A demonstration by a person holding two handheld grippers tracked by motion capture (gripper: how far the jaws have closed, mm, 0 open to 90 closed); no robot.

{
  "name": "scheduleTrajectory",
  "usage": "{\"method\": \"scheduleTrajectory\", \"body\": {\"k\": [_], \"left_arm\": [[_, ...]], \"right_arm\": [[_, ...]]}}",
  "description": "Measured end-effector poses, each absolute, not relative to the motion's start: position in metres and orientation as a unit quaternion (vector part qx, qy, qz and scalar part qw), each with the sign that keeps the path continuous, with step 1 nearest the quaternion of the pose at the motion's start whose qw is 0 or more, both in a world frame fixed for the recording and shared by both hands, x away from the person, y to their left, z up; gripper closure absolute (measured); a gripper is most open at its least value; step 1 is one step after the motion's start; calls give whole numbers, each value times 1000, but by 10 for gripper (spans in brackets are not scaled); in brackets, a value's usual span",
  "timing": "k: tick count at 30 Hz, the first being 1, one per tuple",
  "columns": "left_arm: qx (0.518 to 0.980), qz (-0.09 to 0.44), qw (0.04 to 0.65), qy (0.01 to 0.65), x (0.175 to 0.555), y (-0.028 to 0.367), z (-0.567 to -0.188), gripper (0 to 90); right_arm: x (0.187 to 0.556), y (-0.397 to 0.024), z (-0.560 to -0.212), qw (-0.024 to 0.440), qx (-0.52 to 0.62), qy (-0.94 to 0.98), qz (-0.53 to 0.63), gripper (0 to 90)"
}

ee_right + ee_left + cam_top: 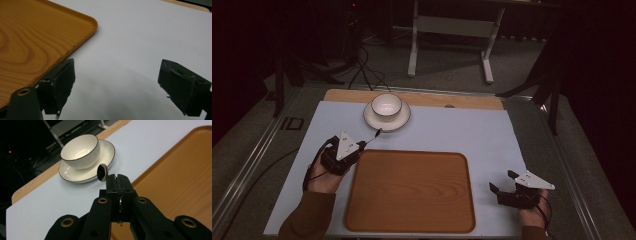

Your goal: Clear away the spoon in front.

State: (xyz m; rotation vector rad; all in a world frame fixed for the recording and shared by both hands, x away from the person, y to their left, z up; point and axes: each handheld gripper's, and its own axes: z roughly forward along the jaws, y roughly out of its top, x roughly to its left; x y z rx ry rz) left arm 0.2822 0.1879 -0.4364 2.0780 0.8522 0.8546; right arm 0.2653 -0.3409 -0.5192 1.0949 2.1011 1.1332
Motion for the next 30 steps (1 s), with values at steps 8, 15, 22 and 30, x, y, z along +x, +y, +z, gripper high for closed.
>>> {"method": "scheduleTrajectory", "body": {"k": [8, 15, 22, 30], "left_arm": [[807, 330, 361, 331, 274, 187, -439, 886], [803, 327, 367, 338, 266, 189, -442, 886], [803, 326, 365, 340, 259, 188, -446, 886], [806, 328, 359, 338, 249, 184, -452, 886]], "right_arm": [[266, -340, -519, 254, 402, 775, 416, 140], [266, -340, -520, 254, 402, 775, 416, 140], [266, -341, -520, 254, 402, 775, 415, 140], [264, -341, -520, 255, 404, 774, 415, 140]]}}
